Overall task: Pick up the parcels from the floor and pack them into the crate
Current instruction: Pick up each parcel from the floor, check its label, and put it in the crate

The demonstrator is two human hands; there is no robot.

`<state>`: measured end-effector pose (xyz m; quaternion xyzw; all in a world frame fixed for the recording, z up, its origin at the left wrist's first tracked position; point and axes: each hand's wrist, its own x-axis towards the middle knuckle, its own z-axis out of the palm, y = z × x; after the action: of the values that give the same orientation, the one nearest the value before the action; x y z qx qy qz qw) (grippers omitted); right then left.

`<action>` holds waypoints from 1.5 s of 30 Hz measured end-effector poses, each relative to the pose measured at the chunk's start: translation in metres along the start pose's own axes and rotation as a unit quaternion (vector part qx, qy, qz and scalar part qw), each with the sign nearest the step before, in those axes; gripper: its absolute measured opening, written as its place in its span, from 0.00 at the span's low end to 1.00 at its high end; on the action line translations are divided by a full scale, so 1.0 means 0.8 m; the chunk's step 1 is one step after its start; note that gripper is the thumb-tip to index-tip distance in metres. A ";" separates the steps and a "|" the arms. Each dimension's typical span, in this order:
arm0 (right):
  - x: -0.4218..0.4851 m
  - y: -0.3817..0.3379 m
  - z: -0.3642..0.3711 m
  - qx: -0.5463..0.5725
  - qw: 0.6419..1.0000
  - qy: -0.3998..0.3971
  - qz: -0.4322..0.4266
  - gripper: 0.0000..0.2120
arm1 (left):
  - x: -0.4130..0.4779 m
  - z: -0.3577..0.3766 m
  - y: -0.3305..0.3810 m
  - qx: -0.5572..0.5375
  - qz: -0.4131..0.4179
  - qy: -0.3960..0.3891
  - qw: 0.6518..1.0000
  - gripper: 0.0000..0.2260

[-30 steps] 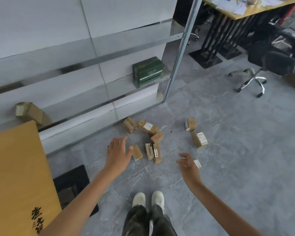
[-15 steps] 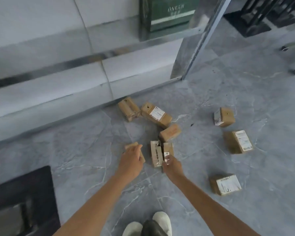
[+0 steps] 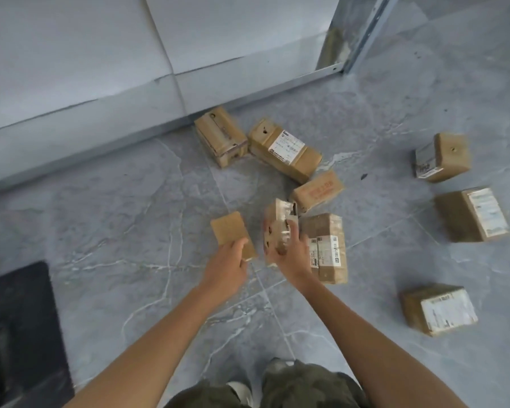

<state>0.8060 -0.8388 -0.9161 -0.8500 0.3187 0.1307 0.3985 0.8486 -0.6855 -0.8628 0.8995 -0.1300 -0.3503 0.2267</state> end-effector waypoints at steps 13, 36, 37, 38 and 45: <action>-0.312 -0.376 -0.479 0.355 0.926 -0.122 -0.047 0.22 | -0.311 -0.456 0.279 -0.336 -0.002 -0.022 0.942 0.36; -0.711 -0.606 -0.663 0.179 0.905 -0.003 -0.386 0.47 | -0.805 -0.640 0.423 -0.455 0.113 0.200 0.861 0.21; -0.724 -0.599 -0.661 0.165 0.903 -0.001 -0.397 0.48 | -0.821 -0.630 0.423 -0.457 0.113 0.210 0.857 0.18; -0.737 -0.592 -0.658 0.168 0.902 -0.006 -0.398 0.48 | -0.837 -0.619 0.422 -0.453 0.114 0.229 0.854 0.15; -0.839 -0.569 -0.640 0.299 0.882 -0.227 -0.284 0.35 | -0.948 -0.551 0.402 -0.473 0.162 0.364 0.786 0.11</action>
<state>0.5717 -0.7166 0.0057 -0.6916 -0.0119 0.0995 0.7153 0.5815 -0.5261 0.0178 0.7061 0.0000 0.0278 0.7076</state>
